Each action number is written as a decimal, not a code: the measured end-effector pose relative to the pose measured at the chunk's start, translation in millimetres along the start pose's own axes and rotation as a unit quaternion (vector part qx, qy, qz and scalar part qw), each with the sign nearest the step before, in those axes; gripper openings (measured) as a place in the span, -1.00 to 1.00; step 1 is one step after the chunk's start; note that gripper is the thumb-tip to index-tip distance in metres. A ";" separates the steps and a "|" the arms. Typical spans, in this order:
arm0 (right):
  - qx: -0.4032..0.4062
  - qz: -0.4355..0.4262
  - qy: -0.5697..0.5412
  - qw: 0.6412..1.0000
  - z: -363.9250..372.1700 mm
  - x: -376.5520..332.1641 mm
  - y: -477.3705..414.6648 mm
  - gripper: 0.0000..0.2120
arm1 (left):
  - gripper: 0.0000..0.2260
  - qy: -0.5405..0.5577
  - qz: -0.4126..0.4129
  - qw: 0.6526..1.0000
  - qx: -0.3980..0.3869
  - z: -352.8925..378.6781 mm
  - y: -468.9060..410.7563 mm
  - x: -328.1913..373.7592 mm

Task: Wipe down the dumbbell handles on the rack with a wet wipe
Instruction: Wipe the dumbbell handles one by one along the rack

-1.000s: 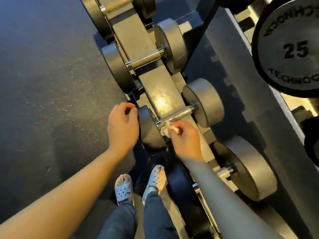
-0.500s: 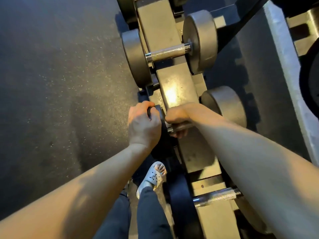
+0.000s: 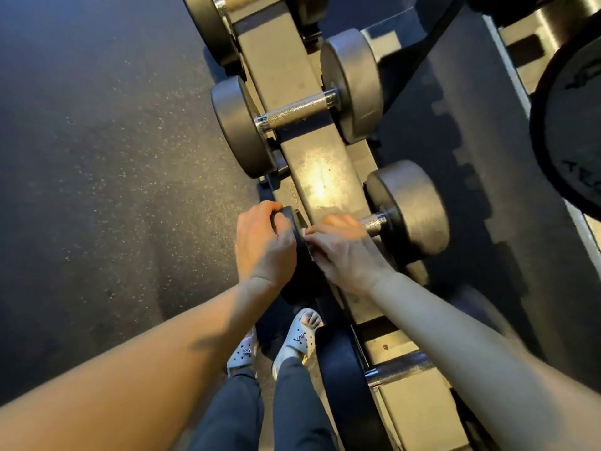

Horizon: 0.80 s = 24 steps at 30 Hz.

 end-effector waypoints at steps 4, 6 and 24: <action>0.026 -0.025 0.004 0.999 -5.1 -8.4 2.1 -0.86 | -0.79 -0.021 0.043 0.999 0.014 -1.8 -0.7 3.5; 0.022 -0.021 -0.007 0.999 -4.8 -9.0 3.2 -0.85 | -0.80 -0.030 0.044 0.999 0.011 -2.2 0.8 3.6; 0.194 0.183 -0.095 0.959 5.0 7.9 21.1 -0.98 | -0.84 -0.064 0.047 0.997 0.002 3.3 -4.3 -2.5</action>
Point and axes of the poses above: each hand's wrist, its own y-axis away from the middle knuckle, its own z-axis out of the palm, x = y × z, the point moved 5 cm from there along -y, towards the middle knuckle, and after that the axes turned 9 degrees about z, right-handed, at the moved point
